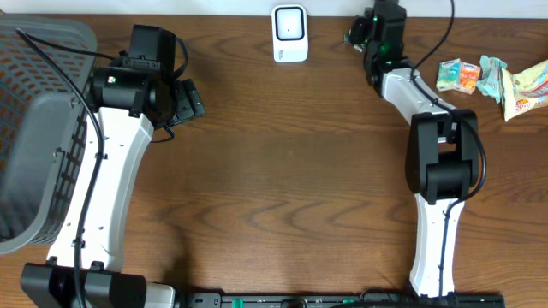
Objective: Scan the item barcode
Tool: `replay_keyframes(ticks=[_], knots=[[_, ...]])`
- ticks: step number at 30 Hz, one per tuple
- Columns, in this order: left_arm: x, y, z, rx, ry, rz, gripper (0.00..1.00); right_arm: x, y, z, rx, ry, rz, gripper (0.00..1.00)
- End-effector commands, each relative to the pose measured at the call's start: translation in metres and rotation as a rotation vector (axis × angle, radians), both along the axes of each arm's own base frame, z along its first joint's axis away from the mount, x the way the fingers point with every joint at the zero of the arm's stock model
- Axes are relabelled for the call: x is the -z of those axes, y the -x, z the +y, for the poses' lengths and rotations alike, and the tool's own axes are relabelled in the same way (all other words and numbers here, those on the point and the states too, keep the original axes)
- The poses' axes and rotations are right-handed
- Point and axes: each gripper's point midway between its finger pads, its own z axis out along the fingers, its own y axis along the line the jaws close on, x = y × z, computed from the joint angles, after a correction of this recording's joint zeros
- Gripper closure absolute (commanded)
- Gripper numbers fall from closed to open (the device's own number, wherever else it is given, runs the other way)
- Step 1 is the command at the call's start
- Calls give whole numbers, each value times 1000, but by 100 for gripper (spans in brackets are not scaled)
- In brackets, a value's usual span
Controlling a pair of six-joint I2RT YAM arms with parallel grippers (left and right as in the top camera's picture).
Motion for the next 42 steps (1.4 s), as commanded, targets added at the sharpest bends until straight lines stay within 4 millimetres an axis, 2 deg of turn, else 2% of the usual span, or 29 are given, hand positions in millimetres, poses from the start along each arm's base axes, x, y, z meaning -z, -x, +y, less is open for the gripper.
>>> replay_keyframes(ticks=[1, 3, 6, 10, 13, 16, 20, 21, 26, 36, 42], knots=[[-2, -1, 2, -16, -4, -5, 2, 52, 2, -6, -10, -85, 115, 99], [-2, -1, 2, -16, -4, -5, 2, 57, 4, -10, -2, -88, 162, 99], [-2, -1, 2, -16, -4, -5, 2, 51, 3, -11, -1, -79, 197, 99], [-2, -1, 2, -16, -4, -5, 2, 25, -2, 1, -61, -37, 209, 99], [-2, -1, 2, -16, -4, -5, 2, 4, -10, 0, -59, -40, 168, 99], [-2, -1, 2, -16, -4, -5, 2, 6, -12, 0, -60, -40, 161, 99], [-2, -1, 2, -16, -4, -5, 2, 40, -10, 9, -95, -64, 214, 99], [-2, -1, 2, -16, -4, -5, 2, 56, -11, 9, -89, -72, 230, 98], [-2, -1, 2, -16, -4, -5, 2, 82, -10, 3, -75, -82, 262, 96], [-2, -1, 2, -16, -4, -5, 2, 112, 7, -17, -37, -81, 398, 99], [-2, -1, 2, -16, -4, -5, 2, 121, 32, -29, -57, -15, 570, 99]])
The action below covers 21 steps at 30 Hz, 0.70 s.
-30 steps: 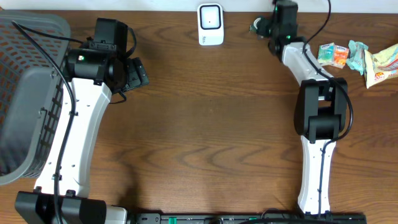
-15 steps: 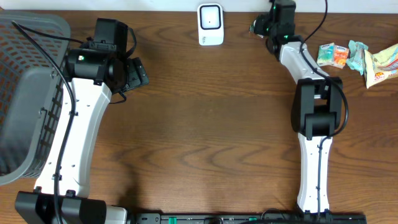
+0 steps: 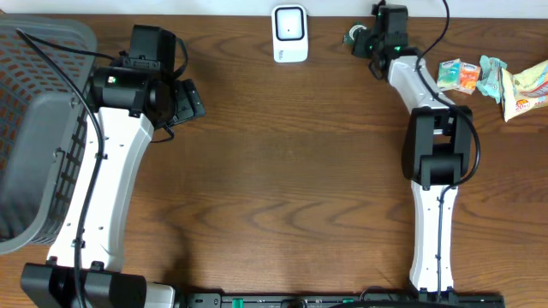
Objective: Scan the item barcode
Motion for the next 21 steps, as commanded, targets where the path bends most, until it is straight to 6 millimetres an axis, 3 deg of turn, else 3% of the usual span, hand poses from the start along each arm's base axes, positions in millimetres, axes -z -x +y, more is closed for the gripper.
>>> replay_keyframes(ticks=[1, 8, 12, 15, 21], knots=[[-2, -1, 2, -16, -4, -5, 2, 23, 24, -18, -22, 65, 144, 99], [-2, -1, 2, -16, -4, -5, 2, 4, 54, -24, -80, 113, 305, 99], [-2, -1, 2, -16, -4, -5, 2, -12, 56, -23, -87, 116, 314, 99], [-2, -1, 2, -16, -4, -5, 2, -30, 41, -18, -90, 118, 239, 99], [-2, -1, 2, -16, -4, -5, 2, -73, -17, -1, -91, 108, -64, 99]])
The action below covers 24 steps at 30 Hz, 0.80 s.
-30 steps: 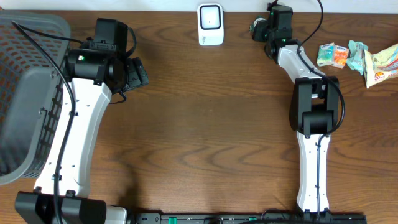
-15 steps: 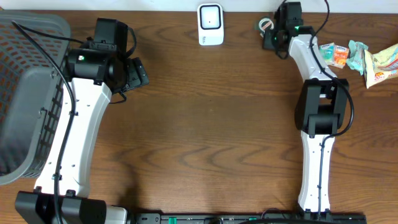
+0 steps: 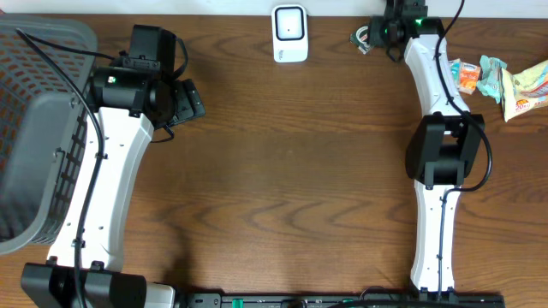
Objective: Scan the item barcode
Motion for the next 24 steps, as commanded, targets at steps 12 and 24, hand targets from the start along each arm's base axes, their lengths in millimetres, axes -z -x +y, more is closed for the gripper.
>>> replay_keyframes(ticks=[12, 24], knots=[[-2, -1, 2, -16, -4, -5, 3, 73, -48, 35, -9, -50, -162, 99], [-2, -1, 2, -16, -4, -5, 2, 82, 1, -53, 186, 295, 90, 99]])
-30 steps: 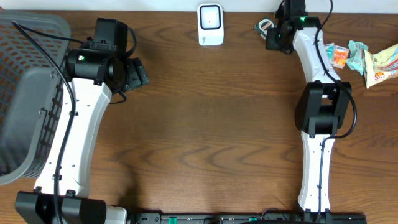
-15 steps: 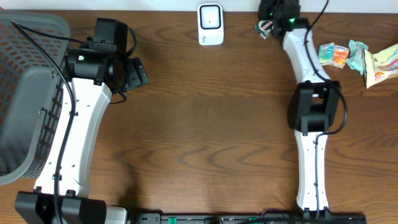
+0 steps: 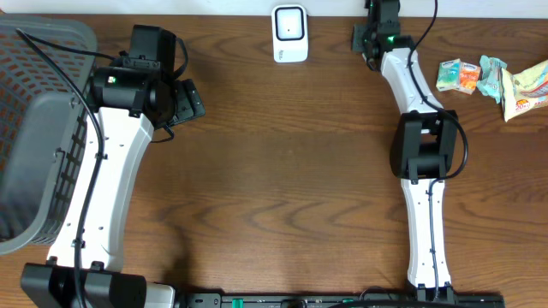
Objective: Scan the item barcode
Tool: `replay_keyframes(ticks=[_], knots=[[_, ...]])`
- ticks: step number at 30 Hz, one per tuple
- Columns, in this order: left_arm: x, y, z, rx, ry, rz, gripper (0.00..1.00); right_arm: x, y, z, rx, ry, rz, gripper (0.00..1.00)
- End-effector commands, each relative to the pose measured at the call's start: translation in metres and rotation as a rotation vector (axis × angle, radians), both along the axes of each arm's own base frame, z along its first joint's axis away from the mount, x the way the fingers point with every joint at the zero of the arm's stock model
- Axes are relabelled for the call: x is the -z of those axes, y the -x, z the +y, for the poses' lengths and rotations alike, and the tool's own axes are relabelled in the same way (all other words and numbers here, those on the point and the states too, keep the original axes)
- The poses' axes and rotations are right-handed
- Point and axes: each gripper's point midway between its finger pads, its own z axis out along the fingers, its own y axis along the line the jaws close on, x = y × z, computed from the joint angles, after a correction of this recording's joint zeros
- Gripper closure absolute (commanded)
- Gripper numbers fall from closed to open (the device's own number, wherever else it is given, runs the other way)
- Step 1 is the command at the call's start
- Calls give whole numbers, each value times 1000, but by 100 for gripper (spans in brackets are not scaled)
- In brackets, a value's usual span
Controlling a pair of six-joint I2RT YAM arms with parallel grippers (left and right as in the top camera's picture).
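Observation:
The white barcode scanner (image 3: pixel 289 32) stands at the table's far edge, in the middle. My right gripper (image 3: pixel 359 39) is stretched out to the far edge, a short way right of the scanner and pointing towards it. From above it is a dark shape. Its fingers and anything between them are hidden, so open or shut is unclear. Several snack packets (image 3: pixel 492 79) lie at the far right. My left gripper (image 3: pixel 190 101) hovers over the left part of the table, away from the scanner, and its jaws cannot be made out.
A grey mesh basket (image 3: pixel 38 128) fills the left edge of the table, beside the left arm. The right arm's base link (image 3: pixel 426 154) rises over the table right of centre.
The right wrist has moved left and turned, from about the top edge right of the scanner to closer beside it. The small green and white item at its tip no longer shows. The left arm is unchanged.
The right gripper was right of the scanner with a small green and white item at its tip. It then reached farther back along the table's far edge, still showing the item. Now it is nearer the scanner, with the item hidden. The left arm stayed still.

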Motion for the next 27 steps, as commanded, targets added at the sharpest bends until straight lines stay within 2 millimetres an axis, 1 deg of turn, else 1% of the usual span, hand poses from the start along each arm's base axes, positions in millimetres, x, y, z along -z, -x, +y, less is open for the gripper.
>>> replay_keyframes(ticks=[1, 5, 7, 8, 9, 10, 11, 12, 14, 15, 17, 18, 20, 21, 25, 26, 27], knots=[[-2, -1, 2, -16, -4, -5, 2, 6, 32, -67, 144, 216, 141, 99], [-2, -1, 2, -16, -4, -5, 2, -7, 73, -103, 213, 301, 294, 99], [-2, -1, 2, -16, -4, -5, 2, -16, 91, -121, 239, 308, 358, 99], [-2, -1, 2, -16, -4, -5, 2, -24, 100, -129, 251, 294, 380, 99], [-2, -1, 2, -16, -4, -5, 2, -29, 103, -128, 245, 276, 386, 99], [-2, -1, 2, -16, -4, -5, 2, -43, 104, -119, 213, 221, 374, 99], [-2, -1, 2, -16, -4, -5, 2, -50, 104, -114, 193, 195, 364, 99], [-2, -1, 2, -16, -4, -5, 2, -64, 101, -99, 153, 139, 336, 99], [-2, -1, 2, -16, -4, -5, 2, -82, 96, -79, 98, 68, 293, 99], [-2, -1, 2, -16, -4, -5, 2, -98, 91, -59, 38, -1, 249, 99], [-2, -1, 2, -16, -4, -5, 2, -113, 84, -25, -61, -105, 196, 99], [-2, -1, 2, -16, -4, -5, 2, -118, 79, 4, -148, -183, 165, 97], [-2, -1, 2, -16, -4, -5, 2, -110, 75, 19, -174, -189, 167, 97], [-2, -1, 2, -16, -4, -5, 2, -95, 75, 30, -191, -187, 186, 98], [-2, -1, 2, -16, -4, -5, 2, -59, 75, 49, -201, -196, 241, 99], [-2, -1, 2, -16, -4, -5, 2, -38, 75, 56, -208, -193, 265, 99], [-2, -1, 2, -16, -4, -5, 2, -29, 75, 57, -207, -189, 275, 99]])
